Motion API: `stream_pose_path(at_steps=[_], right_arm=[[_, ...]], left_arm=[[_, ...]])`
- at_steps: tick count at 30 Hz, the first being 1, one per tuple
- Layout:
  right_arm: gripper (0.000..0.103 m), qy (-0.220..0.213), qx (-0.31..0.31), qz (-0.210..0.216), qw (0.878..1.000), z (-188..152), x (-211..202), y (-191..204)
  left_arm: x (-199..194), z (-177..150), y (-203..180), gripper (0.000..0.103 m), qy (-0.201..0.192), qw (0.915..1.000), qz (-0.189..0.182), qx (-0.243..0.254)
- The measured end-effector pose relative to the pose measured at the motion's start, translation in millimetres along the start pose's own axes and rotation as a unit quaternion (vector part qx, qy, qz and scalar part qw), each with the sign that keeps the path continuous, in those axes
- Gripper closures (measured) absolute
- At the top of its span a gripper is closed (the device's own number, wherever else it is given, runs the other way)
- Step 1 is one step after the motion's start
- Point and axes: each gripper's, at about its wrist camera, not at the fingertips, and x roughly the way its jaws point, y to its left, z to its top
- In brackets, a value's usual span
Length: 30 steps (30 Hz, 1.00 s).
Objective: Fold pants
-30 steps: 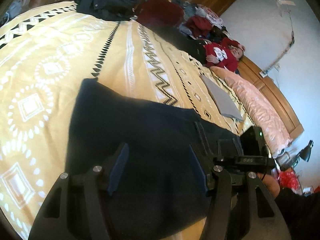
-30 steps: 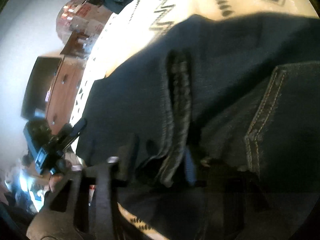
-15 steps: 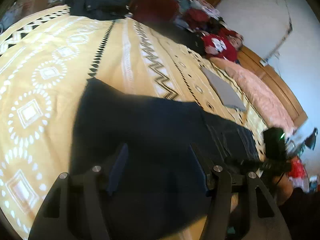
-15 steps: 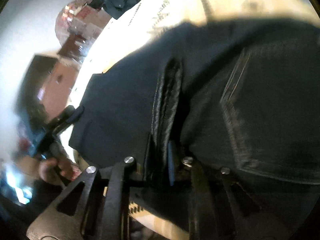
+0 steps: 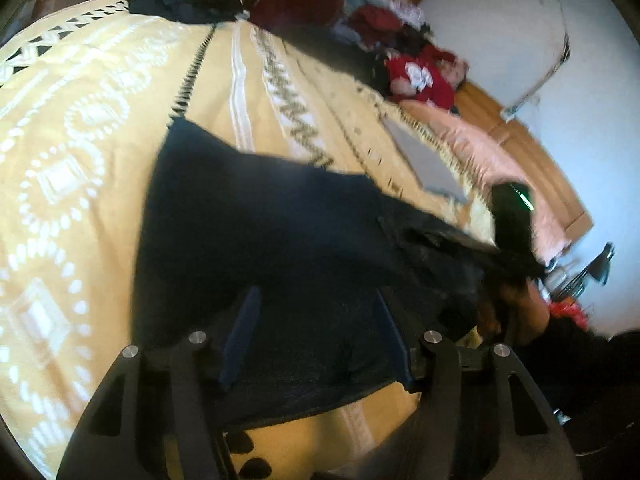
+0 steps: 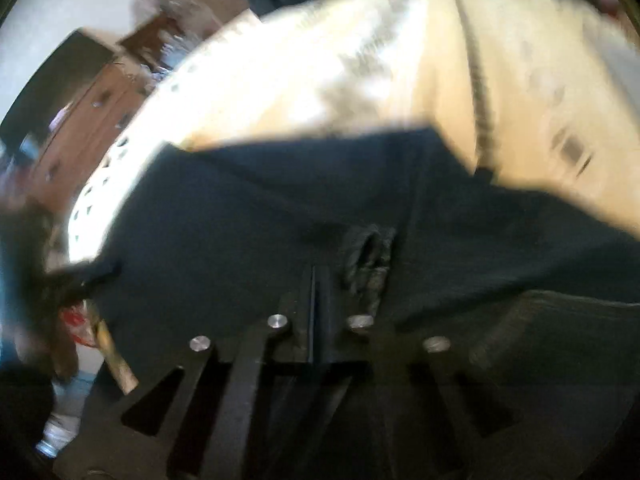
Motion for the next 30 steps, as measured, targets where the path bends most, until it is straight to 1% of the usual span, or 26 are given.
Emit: stream_pose_path(at_steps=[1, 2, 3, 4, 5, 6, 7, 8, 9, 10, 11, 12, 13, 15, 16, 17, 19, 20, 21, 22, 23, 24, 25, 26, 28, 30], right_arm=[[0.096, -0.019, -0.018, 0.006, 1.0, -7.0, -14.4, 9.2], [0.096, -0.027, -0.035, 0.012, 0.999, -19.8, -24.0, 18.3], [0.095, -0.013, -0.05, 0.008, 0.999, -34.0, -21.6, 23.8], [0.096, 0.016, -0.057, 0.0, 0.998, -48.5, -10.6, 23.8], [0.096, 0.037, -0.045, 0.002, 0.998, -68.9, 2.3, 14.9], [0.099, 0.015, -0.031, 0.016, 0.999, -74.2, -1.6, 8.6], [0.101, 0.012, -0.01, 0.019, 1.0, -72.3, -5.4, 2.4], [0.1, 0.014, -0.001, 0.011, 1.0, -68.7, -9.0, 2.1], [0.088, 0.004, -0.003, -0.022, 1.0, -64.0, -18.7, 8.1], [0.087, -0.005, -0.014, -0.047, 0.999, -61.7, -26.4, 14.9], [0.085, -0.022, -0.04, -0.061, 0.997, -60.9, -39.7, 28.3], [0.075, -0.04, -0.077, -0.076, 0.993, -62.3, -50.8, 47.9], [0.049, -0.053, -0.116, -0.094, 0.987, -64.0, -56.2, 72.0], [0.02, -0.072, -0.215, -0.121, 0.966, -79.1, -48.9, 124.5], [0.021, -0.079, -0.267, -0.136, 0.951, -91.1, -40.8, 148.6], [0.022, -0.073, -0.324, -0.152, 0.931, -106.5, -24.2, 173.6], [0.032, -0.059, -0.379, -0.163, 0.909, -125.7, -2.0, 193.4], [0.034, -0.053, -0.401, -0.175, 0.898, -133.6, 11.4, 202.4], [0.037, -0.051, -0.413, -0.182, 0.891, -138.6, 15.5, 208.3], [0.037, -0.055, -0.424, -0.193, 0.883, -140.5, 23.1, 211.0], [0.039, -0.055, -0.428, -0.201, 0.879, -138.4, 28.4, 213.5], [0.043, -0.055, -0.426, -0.207, 0.879, -133.1, 34.8, 215.0], [0.044, -0.055, -0.421, -0.206, 0.882, -134.2, 28.6, 212.2], [0.045, -0.053, -0.414, -0.204, 0.885, -128.8, 33.0, 212.0], [0.045, -0.057, -0.411, -0.207, 0.886, -120.9, 37.8, 214.4], [0.046, -0.057, -0.403, -0.204, 0.89, -113.1, 39.5, 218.3]], left_arm=[[-5.2, 1.1, 3.6, 0.042, -0.006, 1.0, 0.0, -0.003], [-9.6, 2.4, 9.5, 0.042, -0.011, 0.9999, 0.003, -0.007], [-11.7, 4.2, 16.7, 0.042, -0.014, 0.9998, 0.008, -0.011], [-14.5, 5.9, 27.8, 0.042, -0.019, 0.9995, 0.013, -0.023], [-17.8, 8.0, 39.8, 0.043, -0.023, 0.999, 0.011, -0.037], [-20.8, 10.2, 48.2, 0.043, -0.027, 0.9985, 0.011, -0.046], [-26.2, 12.7, 57.4, 0.043, -0.034, 0.9977, 0.023, -0.054], [-35.0, 16.1, 68.7, 0.043, -0.043, 0.996, 0.044, -0.066], [-42.0, 19.2, 77.5, 0.043, -0.051, 0.9947, 0.047, -0.076], [-48.7, 22.2, 85.6, 0.042, -0.059, 0.9934, 0.047, -0.085], [-54.7, 24.7, 91.3, 0.04, -0.065, 0.9927, 0.049, -0.09], [-56.9, 28.3, 95.8, 0.039, -0.061, 0.9933, 0.045, -0.087], [-55.1, 31.4, 99.7, 0.039, -0.052, 0.9944, 0.034, -0.085], [-44.9, 36.4, 108.8, 0.039, -0.03, 0.9953, 0.006, -0.092], [-38.3, 38.9, 113.0, 0.039, -0.02, 0.9951, -0.007, -0.096], [-30.3, 41.8, 115.5, 0.039, -0.009, 0.9949, -0.022, -0.098], [-11.1, 49.8, 114.8, 0.039, 0.016, 0.9943, -0.043, -0.096], [-3.0, 53.0, 114.1, 0.039, 0.026, 0.9939, -0.055, -0.092], [6.5, 58.1, 113.3, 0.039, 0.038, 0.9937, -0.061, -0.086], [13.4, 63.0, 111.1, 0.039, 0.044, 0.9942, -0.058, -0.079], [22.8, 71.3, 108.3, 0.038, 0.05, 0.9945, -0.06, -0.071], [29.7, 76.6, 106.3, 0.037, 0.055, 0.9939, -0.067, -0.068], [38.2, 82.9, 105.6, 0.036, 0.06, 0.9934, -0.072, -0.066], [44.4, 87.7, 105.5, 0.036, 0.064, 0.9934, -0.069, -0.066], [61.9, 100.3, 106.8, 0.036, 0.075, 0.9921, -0.075, -0.067], [75.4, 109.6, 107.0, 0.036, 0.084, 0.9911, -0.078, -0.068]])
